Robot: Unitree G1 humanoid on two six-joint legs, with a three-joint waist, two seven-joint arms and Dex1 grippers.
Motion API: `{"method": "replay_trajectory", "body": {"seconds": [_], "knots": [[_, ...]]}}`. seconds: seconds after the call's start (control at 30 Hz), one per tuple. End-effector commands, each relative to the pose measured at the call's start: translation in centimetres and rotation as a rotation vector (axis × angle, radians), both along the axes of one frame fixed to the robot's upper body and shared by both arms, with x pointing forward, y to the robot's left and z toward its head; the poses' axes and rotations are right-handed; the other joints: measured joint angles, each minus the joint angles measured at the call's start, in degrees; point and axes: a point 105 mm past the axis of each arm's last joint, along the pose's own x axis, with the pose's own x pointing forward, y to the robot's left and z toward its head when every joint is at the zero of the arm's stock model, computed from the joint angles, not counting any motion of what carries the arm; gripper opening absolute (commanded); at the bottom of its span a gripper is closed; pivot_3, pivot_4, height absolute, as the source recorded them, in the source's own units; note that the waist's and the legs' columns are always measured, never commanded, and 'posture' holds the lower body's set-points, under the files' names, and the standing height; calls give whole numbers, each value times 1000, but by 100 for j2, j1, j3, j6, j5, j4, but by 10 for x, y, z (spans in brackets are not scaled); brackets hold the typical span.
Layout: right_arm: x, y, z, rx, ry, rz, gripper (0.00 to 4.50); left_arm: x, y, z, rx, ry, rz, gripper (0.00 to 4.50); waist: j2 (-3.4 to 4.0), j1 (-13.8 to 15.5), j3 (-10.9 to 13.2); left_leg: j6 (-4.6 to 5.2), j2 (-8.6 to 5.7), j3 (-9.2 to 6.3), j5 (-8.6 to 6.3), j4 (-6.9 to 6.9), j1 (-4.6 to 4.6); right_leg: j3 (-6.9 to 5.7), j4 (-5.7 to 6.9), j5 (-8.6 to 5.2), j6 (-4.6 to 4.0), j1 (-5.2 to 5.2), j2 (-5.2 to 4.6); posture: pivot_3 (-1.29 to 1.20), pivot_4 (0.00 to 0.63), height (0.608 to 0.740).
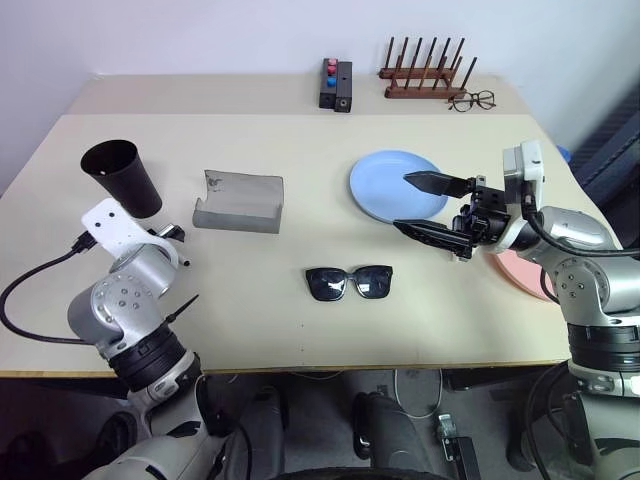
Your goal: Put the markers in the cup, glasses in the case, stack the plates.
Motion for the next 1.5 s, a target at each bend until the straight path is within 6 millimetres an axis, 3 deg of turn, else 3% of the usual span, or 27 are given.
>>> {"method": "replay_trajectory", "body": {"seconds": [0.03, 0.2, 0.23, 0.3, 0.53, 0.9, 1.0, 1.07, 1.1, 1.2, 1.33, 1.5], "knots": [[-5, -1, 15, 7, -60, 0, 4355, 2, 1, 1, -9, 38, -4, 4430, -1, -2, 0, 0, 0, 0, 0, 0, 0, 0, 0, 0, 0, 0, 0, 0, 150, 740], [-5, -2, 15, 2, -63, -5, 4355, 3, -3, -3, -45, 61, -30, 4430, -1, -6, 0, 0, 0, 0, 0, -3, 1, 0, 0, 0, 0, -1, 0, 0, 150, 740], [-5, -2, 15, 2, -64, -7, 4355, 3, -4, -4, -38, 71, -40, 4206, 0, -6, 0, 0, 0, 0, 0, -2, 1, 0, -1, 0, 0, -1, 0, 0, 150, 740], [-5, -2, 14, 4, -63, -10, 4355, 3, -6, -5, -39, 84, -50, 3544, -1, 0, 0, 0, 0, 0, 0, -1, 1, 0, -1, 0, 1, -1, 0, 0, 150, 740], [-5, -2, 15, 3, -67, -16, 4355, -1, -12, -14, -94, 164, -55, 43, -1, 13, 0, -1, -3, 0, 0, 1, 0, 0, -1, 1, 2, 2, -2, 0, 150, 740], [-5, -3, 15, 2, -75, -27, 4355, -2, -14, -7, -87, 128, -127, 43, 0, 4, 0, -1, -3, 0, -1, -1, 1, 0, -2, 0, 2, 1, -2, 0, 150, 740], [-4, -4, 15, 3, -73, -28, 4355, 0, -35, 8, -38, -7, -341, 43, 0, -11, 0, -2, -2, 0, -1, -4, 1, 0, -4, 0, 2, 0, -2, 0, 150, 740], [-3, -4, 15, 2, -75, -29, 4355, -14, -62, 23, 54, -153, -640, 43, -1, -24, 1, -2, -2, 0, -1, -10, 0, 0, -4, 0, 1, -4, -2, 0, 150, 740], [-3, -4, 15, 1, -77, -28, 4355, -22, -64, 27, 157, -176, -714, 43, -1, -55, 2, -3, -1, 1, -2, -15, -2, 0, -6, 0, 1, -8, -2, 0, 150, 740], [-1, -5, 15, 1, -78, -28, 4355, -28, -53, 39, 408, -226, -793, 43, 1, -59, 3, -4, 4, 3, -2, -22, -1, 3, 0, 0, -4, -21, 0, 0, 150, 740], [1, -3, 14, 3, -78, -21, 4355, -24, -43, 67, 507, -396, -797, 43, 2, -17, 2, -20, 4, 3, -12, -9, 1, 2, -16, 12, -24, -15, -2, 0, 150, 740], [3, -2, 15, 2, -83, -18, 4355, -22, -27, 72, 602, -403, -753, 43, 2, -21, 2, -7, 3, 16, -16, -14, -8, 3, -80, 22, -27, 6, -7, 0, 150, 740]]}}
